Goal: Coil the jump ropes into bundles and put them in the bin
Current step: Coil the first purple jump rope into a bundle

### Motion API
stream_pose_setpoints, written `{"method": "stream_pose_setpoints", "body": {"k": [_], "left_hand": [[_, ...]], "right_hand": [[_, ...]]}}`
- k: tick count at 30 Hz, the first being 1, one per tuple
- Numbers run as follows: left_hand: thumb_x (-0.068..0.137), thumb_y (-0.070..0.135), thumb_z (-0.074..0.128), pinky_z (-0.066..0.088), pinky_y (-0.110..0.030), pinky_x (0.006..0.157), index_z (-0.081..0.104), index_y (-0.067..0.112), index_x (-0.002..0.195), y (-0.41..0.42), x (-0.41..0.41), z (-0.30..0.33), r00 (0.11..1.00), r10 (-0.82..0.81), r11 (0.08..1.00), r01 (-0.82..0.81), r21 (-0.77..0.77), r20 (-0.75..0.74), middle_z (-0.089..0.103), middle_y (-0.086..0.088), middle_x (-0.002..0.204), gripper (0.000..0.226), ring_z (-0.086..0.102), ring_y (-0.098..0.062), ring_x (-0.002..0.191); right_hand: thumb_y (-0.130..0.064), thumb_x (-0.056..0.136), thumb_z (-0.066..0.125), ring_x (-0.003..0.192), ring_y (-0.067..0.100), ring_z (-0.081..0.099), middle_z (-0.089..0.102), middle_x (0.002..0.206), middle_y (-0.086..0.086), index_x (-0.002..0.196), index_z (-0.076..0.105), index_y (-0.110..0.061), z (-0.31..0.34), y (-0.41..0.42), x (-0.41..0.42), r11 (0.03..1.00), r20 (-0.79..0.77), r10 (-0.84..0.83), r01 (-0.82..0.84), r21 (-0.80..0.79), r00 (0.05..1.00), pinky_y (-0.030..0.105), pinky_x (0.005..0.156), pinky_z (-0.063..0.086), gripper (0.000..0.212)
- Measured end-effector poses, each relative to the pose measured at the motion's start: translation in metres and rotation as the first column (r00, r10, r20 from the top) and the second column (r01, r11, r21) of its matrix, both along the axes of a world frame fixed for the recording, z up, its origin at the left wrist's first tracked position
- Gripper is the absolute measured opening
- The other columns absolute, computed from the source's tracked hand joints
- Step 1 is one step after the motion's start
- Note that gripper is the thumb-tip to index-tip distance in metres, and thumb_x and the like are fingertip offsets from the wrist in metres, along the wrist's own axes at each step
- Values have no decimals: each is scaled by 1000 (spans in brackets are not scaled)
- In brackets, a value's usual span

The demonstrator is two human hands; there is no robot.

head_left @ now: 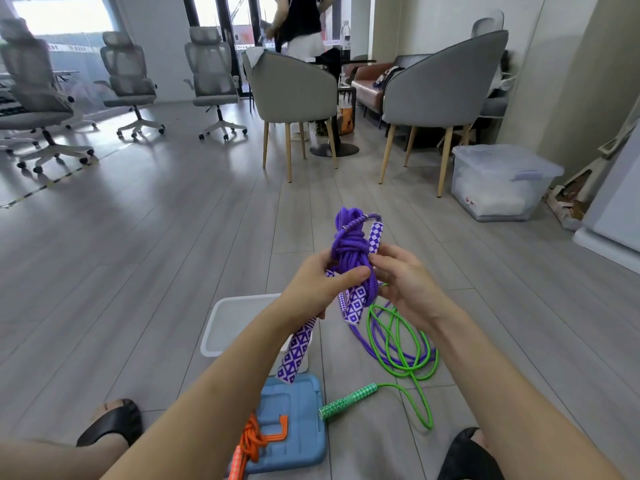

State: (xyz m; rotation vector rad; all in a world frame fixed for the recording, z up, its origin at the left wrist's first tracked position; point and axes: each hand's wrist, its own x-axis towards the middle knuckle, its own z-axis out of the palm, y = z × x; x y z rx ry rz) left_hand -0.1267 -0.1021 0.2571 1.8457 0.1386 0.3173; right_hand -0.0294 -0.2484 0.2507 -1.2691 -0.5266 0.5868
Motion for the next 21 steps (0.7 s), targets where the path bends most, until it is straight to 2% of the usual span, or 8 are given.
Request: {"method": "stream_pose_setpoints", "body": {"k": [3,5,8,10,13,17,19,21], "left_hand": [[88,38,77,46,-38,44,70,27,112,1,3,2,999,35,998,-37,46,34,73,5,86,27,63,-16,62],[87,38,76,45,-34,44,69,29,113,1,3,-2,997,57,996,-60,66,52,74,-3,95,29,65,-19,69],[87,40,73,43,-30,42,66,32,115,-2,3,-4,991,111,991,-116,66,73,72,-1,100,30,68,-27,74],[89,40,73,43,-30,43,64,33,116,-3,5,-4,989,130,989,-134,58,74,72,0,102,30,69,-26,75],[93,32,71,44,-31,43,63,31,117,-4,5,0,984,147,989,-148,7,98,71,5,95,25,63,-14,59],[94,22,69,40,-29,41,63,29,113,-6,5,4,965,212,975,-199,-97,153,66,12,80,21,52,-2,50],[95,22,70,40,-29,43,62,27,112,0,6,7,942,281,956,-257,-142,186,63,12,75,20,51,-4,52],[95,24,70,39,-30,43,59,25,112,12,7,12,921,336,937,-305,-168,199,60,7,74,20,47,-11,51]], "right_hand": [[0,103,51,98,20,73,77,109,6,126,64,-12,-2,-2,1,999,155,-28,34,-36,988,33,81,58,29],[2,103,51,98,17,73,76,108,3,133,58,-15,-4,-3,1,999,181,-24,31,-35,983,29,79,58,36],[-9,104,55,100,22,73,75,115,7,137,54,-23,-4,-5,1,999,148,13,-9,-32,989,40,81,58,36],[-21,105,56,103,31,71,72,125,14,141,49,-28,-3,-8,-1,992,62,125,-124,-19,990,52,90,57,38],[-17,100,65,106,46,69,68,130,22,147,40,-40,0,-12,-7,954,-9,300,-300,10,954,55,92,57,58],[3,93,71,103,51,71,67,125,25,148,37,-51,-3,-8,-13,943,50,325,-319,-99,944,50,86,60,84],[5,91,72,101,49,72,64,126,29,146,36,-54,-6,-6,-17,935,64,332,-319,-156,941,45,81,62,88],[4,91,73,102,42,74,72,115,26,147,30,-52,-13,-3,-20,907,129,363,-317,-278,923,38,80,62,90]]}}
